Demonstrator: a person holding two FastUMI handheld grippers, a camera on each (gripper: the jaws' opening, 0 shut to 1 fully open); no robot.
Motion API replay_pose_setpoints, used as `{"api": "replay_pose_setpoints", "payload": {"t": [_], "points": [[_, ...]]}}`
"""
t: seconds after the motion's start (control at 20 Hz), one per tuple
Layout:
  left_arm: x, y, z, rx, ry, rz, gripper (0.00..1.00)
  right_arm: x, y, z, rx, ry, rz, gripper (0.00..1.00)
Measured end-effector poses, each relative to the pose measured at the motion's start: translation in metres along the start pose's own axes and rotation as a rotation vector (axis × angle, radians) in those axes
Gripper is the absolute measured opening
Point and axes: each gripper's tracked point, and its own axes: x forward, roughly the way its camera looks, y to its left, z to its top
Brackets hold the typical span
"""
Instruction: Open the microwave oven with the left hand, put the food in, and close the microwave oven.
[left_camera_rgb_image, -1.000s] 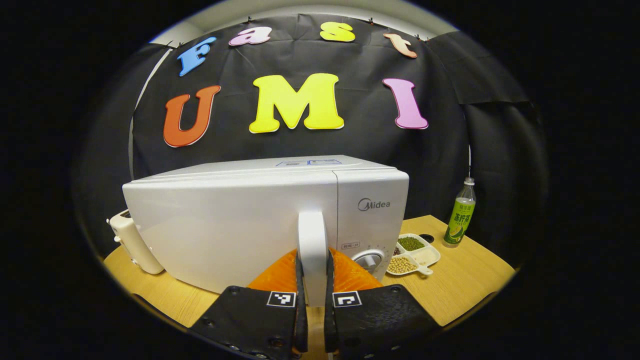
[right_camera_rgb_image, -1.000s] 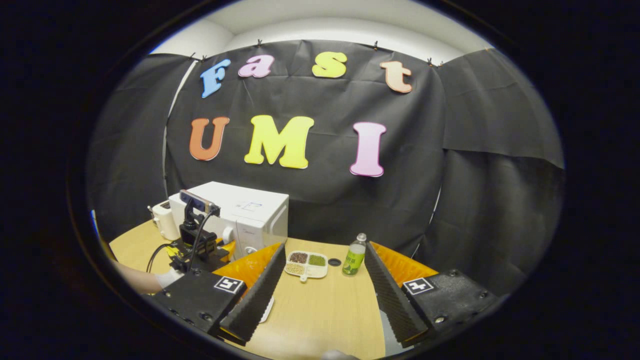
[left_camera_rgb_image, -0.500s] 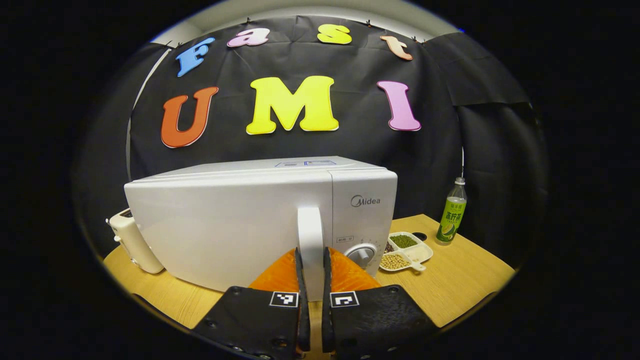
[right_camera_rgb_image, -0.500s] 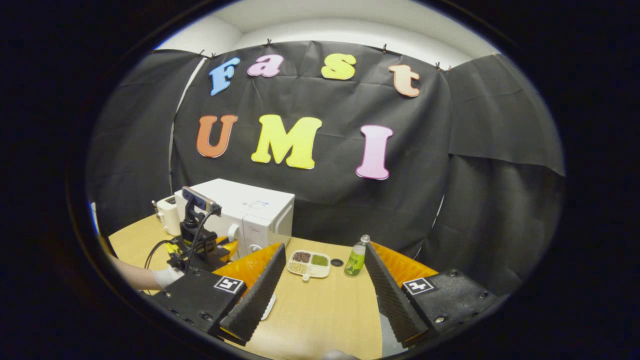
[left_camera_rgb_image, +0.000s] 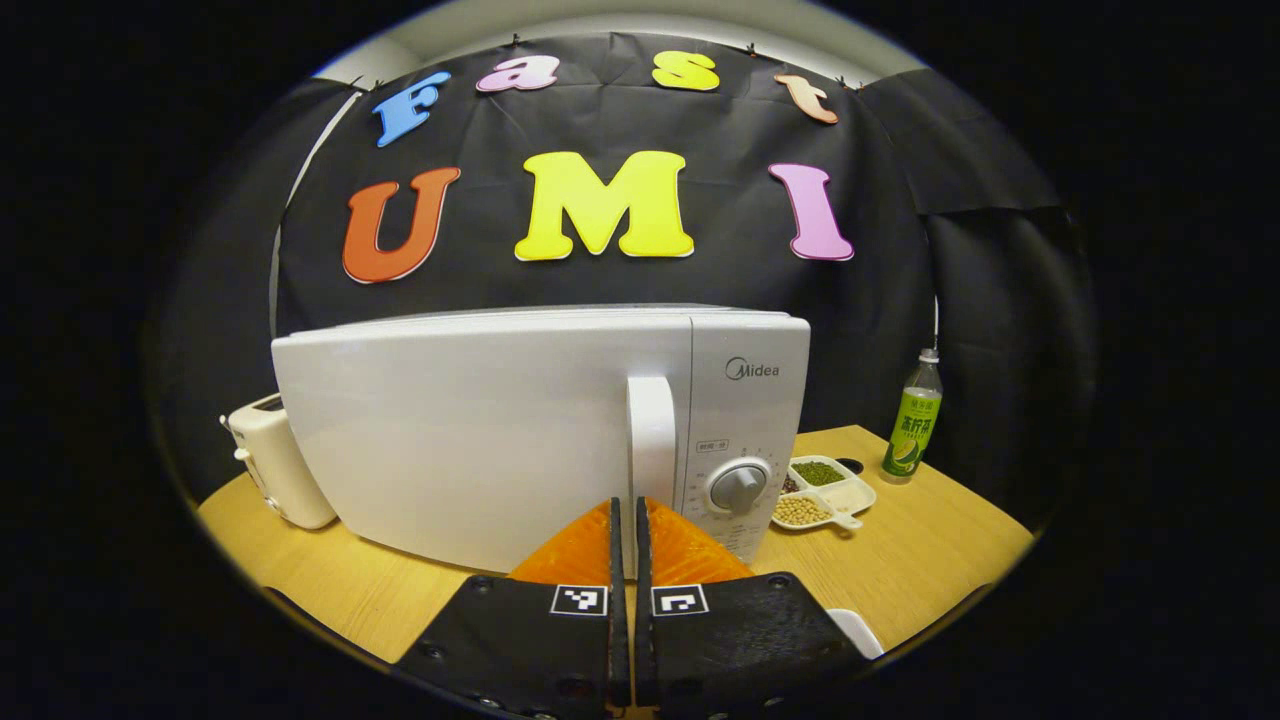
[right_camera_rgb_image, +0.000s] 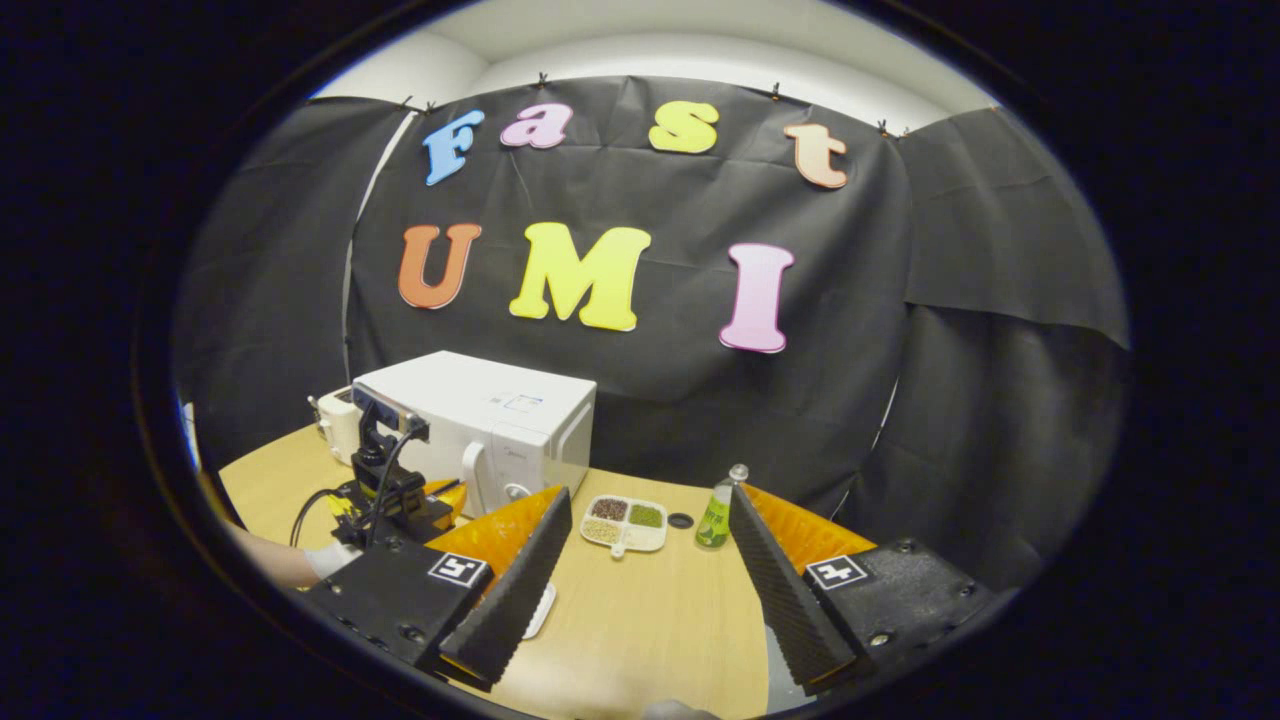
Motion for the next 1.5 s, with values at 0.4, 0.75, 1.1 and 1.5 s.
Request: {"api": "replay_pose_setpoints", "payload": {"t": [0.4, 0.75, 1.1, 1.5], "points": [[0.011, -0.009, 0.019, 0.047, -0.070, -0.021, 0.33, 0.011, -0.004, -0.008, 0.009, 0.021, -0.005, 1.00], [0.031, -0.005, 0.022, -0.001, -0.056, 0.016, 0.38, 0.018, -0.001, -0.010, 0.006, 0.035, 0.000, 1.00], [0.027, -0.007, 0.020, -0.018, -0.039, -0.010, 0.13, 0.021, 0.007, -0.015, 0.022, 0.054, 0.014, 1.00], [0.017, -0.007, 0.017, -0.013, -0.017, -0.032, 0.09, 0.017, 0.015, -0.002, -0.013, 0.033, 0.027, 1.00]]}}
